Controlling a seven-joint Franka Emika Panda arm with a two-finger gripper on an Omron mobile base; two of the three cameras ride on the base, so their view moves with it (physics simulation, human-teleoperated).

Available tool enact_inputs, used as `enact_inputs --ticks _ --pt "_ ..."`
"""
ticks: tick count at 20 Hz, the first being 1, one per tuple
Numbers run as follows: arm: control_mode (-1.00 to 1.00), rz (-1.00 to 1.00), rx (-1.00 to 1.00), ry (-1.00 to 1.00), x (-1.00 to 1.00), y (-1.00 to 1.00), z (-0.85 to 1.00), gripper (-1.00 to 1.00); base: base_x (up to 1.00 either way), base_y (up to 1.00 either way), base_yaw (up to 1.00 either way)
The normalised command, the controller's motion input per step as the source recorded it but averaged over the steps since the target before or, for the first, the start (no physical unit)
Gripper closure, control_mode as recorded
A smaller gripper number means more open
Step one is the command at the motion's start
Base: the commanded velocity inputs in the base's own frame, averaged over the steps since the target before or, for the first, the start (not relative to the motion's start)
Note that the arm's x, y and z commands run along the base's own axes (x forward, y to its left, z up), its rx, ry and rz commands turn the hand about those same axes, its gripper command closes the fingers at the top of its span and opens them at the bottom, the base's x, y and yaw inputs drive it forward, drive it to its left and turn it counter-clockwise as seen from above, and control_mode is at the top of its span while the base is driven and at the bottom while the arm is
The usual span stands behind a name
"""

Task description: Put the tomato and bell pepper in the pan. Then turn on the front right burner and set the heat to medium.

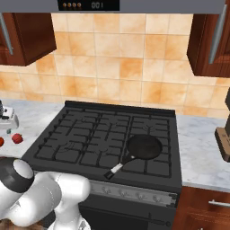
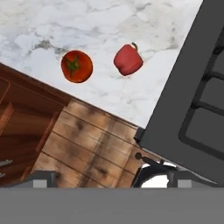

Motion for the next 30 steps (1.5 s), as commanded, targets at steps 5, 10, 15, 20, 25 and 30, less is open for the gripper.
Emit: enact_inputs --ticks 5,10,15,20,25,30 --pt "-1.00 0.06 -0.01 0.11 0.00 0.75 -0.07 -1.00 0.00 0.00 0.00" --pt "-1.00 0.03 -0.03 0.01 0.00 0.73 -0.37 -1.00 0.00 0.00 0.00" --pt "-1.00 0.00 -0.09 -0.05 0.06 0.53 -0.32 -1.00 0.00 0.00 0.00" --pt "-1.00 0.00 -0.04 -0.01 0.19 0.09 0.00 -1.00 0.00 0.00 0.00" --pt "-1.00 0.00 -0.01 0.01 0.21 0.00 -0.03 -1.00 0.00 0.00 0.00" --pt "-1.00 0.00 0.00 0.00 0.39 -0.05 -0.22 -1.00 0.00 0.00 0.00"
